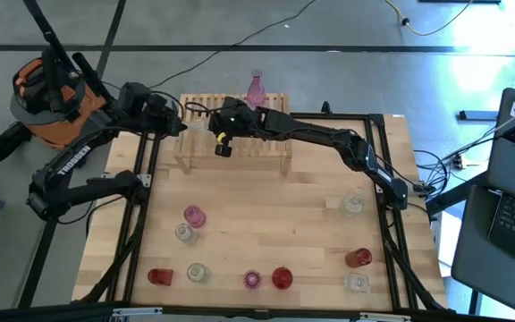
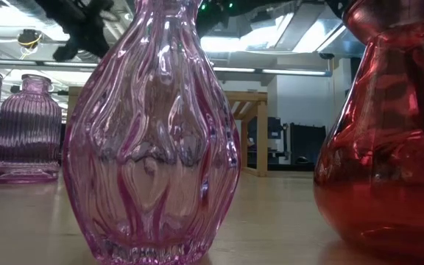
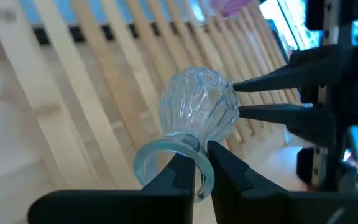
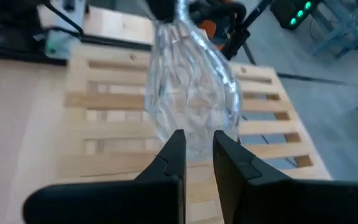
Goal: Sort vases onto shelf
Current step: Put the transparent vase on the shelf aligned with the other transparent vase on the right
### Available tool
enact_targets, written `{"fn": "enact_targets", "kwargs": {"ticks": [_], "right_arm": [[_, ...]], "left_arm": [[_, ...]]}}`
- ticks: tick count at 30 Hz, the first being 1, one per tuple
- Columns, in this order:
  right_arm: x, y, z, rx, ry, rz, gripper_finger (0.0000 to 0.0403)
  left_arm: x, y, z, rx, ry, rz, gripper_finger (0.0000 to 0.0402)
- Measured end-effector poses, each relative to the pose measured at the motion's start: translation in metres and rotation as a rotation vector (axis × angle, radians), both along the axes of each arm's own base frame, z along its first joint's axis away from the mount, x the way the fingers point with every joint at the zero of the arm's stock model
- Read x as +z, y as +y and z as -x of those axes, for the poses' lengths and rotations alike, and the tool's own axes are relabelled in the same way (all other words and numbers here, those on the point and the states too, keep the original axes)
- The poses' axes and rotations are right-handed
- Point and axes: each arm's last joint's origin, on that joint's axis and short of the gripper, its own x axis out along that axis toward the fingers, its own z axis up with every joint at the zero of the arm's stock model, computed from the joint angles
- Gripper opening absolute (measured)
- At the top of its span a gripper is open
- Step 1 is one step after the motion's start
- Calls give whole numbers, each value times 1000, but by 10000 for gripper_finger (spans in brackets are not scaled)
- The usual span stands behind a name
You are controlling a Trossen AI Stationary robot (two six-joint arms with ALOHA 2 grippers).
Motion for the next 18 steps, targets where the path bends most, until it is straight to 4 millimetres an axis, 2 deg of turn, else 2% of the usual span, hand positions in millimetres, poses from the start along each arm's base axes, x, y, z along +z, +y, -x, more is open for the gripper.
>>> {"fn": "enact_targets", "kwargs": {"ticks": [6,9,12,18], "right_arm": [[29,18,6,221,-71,74,41],[41,27,5,327,-159,59,60],[44,33,3,359,-197,55,112],[46,32,2,251,-201,113,256]], "left_arm": [[33,-6,3,-171,135,-127,18],[48,-6,-2,-265,239,-184,18],[60,-4,-13,-339,374,-233,18],[79,-3,-40,-439,574,-335,18]]}}
